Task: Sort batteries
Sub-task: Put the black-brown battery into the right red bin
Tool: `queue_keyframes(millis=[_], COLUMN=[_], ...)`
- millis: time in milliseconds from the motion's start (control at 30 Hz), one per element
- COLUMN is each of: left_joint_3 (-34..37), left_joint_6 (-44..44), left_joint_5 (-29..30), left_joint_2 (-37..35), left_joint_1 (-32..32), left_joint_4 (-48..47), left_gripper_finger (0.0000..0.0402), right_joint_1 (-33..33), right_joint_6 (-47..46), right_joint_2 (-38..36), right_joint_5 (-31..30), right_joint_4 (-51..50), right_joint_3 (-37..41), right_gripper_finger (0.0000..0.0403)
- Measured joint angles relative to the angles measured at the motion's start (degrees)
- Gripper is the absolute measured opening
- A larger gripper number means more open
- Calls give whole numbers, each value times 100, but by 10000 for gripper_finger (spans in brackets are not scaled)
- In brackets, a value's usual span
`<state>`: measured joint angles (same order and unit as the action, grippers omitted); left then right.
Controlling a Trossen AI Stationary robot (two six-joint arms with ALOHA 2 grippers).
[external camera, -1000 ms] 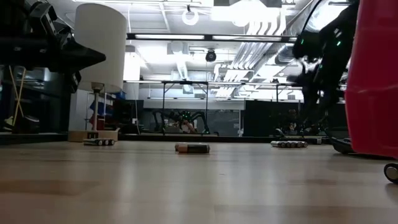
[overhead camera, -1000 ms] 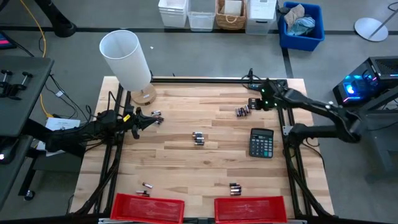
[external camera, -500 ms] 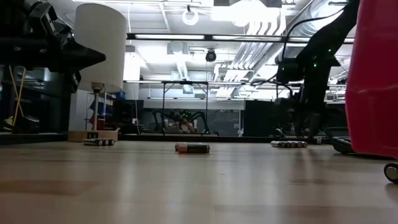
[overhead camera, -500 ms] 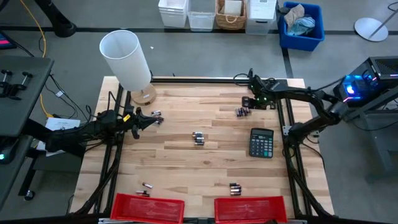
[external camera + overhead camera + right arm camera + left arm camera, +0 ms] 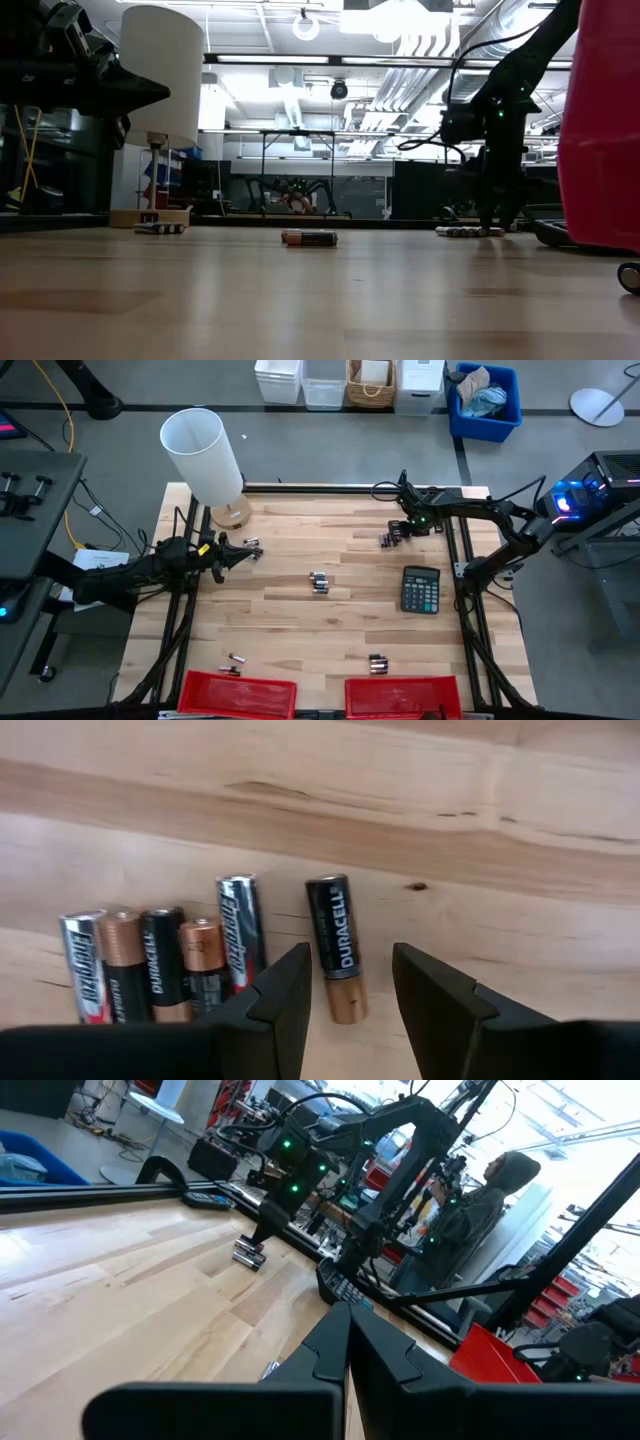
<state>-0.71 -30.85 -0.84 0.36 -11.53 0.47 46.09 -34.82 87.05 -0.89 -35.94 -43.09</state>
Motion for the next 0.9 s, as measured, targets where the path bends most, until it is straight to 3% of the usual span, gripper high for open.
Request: queue_keyframes(millis=[233, 433, 633, 900], left_joint_3=[0, 1, 1, 0], left_joint_6=[2, 1, 1, 2], left_joint_5=[2, 1, 1, 0], left_joint_2=[-2, 0, -1, 0], left_joint_1=[0, 1, 0, 0], left_joint_4=[0, -1, 0, -1], left_gripper_finger=[0, 0, 0, 0], right_joint_1=[6, 11, 46, 118], right_joint_6=[356, 526, 674, 885], right_joint_2=[-2, -31, -19, 8], right_joint_5=[10, 40, -10, 174], right_joint_4=[-16, 13, 31, -149], right_joint_3=[157, 406, 305, -414], right_gripper_finger=[128, 32, 32, 32])
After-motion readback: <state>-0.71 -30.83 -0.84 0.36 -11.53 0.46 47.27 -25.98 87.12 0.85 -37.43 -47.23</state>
